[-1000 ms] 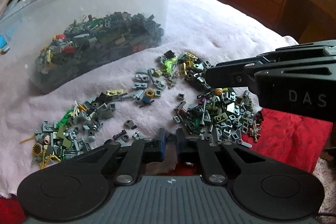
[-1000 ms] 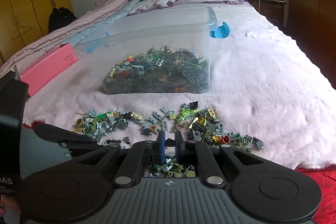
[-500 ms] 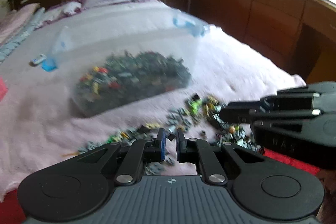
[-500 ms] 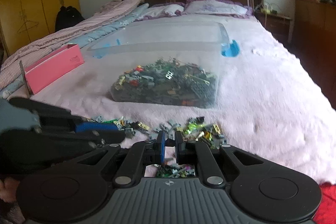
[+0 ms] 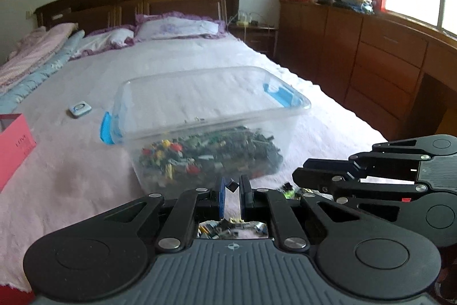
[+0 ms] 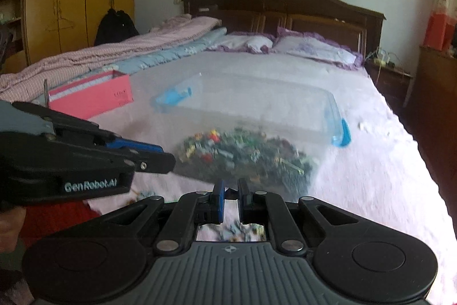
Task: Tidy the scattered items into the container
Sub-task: 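Carry the piece over the clear bin and open the left gripper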
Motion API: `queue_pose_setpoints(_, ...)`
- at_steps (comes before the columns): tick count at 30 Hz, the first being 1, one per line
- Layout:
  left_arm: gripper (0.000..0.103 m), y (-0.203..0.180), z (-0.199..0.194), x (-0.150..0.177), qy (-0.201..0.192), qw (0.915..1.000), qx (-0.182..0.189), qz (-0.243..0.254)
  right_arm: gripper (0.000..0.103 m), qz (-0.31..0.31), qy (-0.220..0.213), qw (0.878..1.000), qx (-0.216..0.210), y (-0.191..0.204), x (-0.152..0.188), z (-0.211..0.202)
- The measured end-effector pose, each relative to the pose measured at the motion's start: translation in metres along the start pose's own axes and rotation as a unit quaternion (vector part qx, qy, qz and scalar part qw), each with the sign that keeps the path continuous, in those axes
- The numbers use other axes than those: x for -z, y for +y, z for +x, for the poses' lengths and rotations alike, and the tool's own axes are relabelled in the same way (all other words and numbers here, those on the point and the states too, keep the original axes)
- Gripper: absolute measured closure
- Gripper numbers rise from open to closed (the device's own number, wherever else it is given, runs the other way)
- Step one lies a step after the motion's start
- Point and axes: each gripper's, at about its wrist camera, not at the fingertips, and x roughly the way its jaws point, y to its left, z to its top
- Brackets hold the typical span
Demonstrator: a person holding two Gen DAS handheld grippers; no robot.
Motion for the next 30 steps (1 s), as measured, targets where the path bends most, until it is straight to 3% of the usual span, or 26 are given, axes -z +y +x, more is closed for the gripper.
queue_pose_setpoints(18,0.091,0.021,0.022,-0.030,-0.015,0.9993,-0.030,-0.016,0.093,0.009,-0.023,1.000,0.001,-0.013,-0.049,0.016)
queue_pose_setpoints(30,0.091,0.033,0.049,-0.064,-0.041,0.9982,-0.044,-0.005,0.093,0.015,-0.046,0.999,0.003,-0.029,-0.082,0.051)
